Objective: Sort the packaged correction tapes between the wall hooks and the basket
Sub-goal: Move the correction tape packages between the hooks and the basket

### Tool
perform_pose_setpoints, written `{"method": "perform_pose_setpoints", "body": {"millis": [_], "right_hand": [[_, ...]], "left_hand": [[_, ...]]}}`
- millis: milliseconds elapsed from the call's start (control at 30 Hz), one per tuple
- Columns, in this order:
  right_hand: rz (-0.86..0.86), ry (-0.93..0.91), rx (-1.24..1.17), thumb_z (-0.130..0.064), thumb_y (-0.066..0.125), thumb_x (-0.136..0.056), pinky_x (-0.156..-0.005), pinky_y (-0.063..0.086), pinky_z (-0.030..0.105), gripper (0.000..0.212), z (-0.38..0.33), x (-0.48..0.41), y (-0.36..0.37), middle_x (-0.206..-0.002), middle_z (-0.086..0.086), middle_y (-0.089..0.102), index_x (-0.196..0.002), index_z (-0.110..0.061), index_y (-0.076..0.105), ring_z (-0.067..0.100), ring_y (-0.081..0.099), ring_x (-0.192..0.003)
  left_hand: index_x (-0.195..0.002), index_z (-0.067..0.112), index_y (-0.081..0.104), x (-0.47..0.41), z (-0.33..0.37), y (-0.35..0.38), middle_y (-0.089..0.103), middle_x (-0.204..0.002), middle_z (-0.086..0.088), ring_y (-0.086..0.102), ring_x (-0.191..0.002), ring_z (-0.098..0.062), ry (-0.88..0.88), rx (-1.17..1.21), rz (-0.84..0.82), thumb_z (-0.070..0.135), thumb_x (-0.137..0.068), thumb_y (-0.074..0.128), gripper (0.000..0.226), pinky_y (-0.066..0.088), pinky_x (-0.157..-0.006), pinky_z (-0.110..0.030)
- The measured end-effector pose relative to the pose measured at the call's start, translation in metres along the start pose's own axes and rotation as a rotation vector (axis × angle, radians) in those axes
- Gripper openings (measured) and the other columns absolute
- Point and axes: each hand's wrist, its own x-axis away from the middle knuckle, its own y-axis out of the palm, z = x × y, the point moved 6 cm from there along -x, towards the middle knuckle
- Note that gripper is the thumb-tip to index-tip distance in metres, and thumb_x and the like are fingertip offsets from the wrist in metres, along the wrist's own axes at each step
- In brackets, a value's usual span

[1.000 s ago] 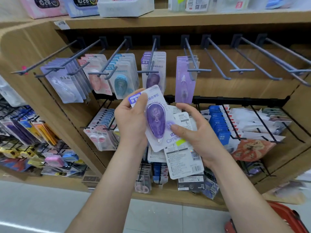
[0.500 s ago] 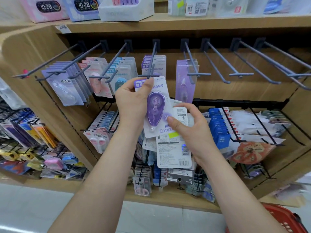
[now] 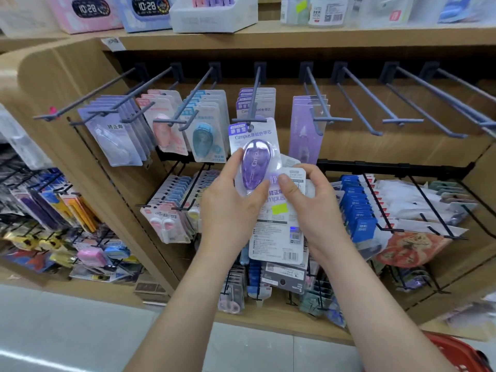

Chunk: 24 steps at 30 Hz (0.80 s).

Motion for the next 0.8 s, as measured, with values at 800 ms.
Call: {"method": "perform_pose_setpoints", "body": {"millis": [800], "right_hand": [[0.300,0.035,0.085,-0.012,0.073,-0.089,-0.069,0.061,0.043,0.023,0.013,0.010,-0.055,-0.112,0.010,0.070,-0.092,-0.027,0.057,0.026,0.072,-0.093]], "left_hand": [[-0.145,0.035,0.036,-0.027,-0.016,0.025,0.050,-0.138,0.002,0.051,-0.125,-0.018,-0.056,0.029,-0.150,0.048,-0.093,0.057,0.057,0.045,-0.103,-0.043]]}}
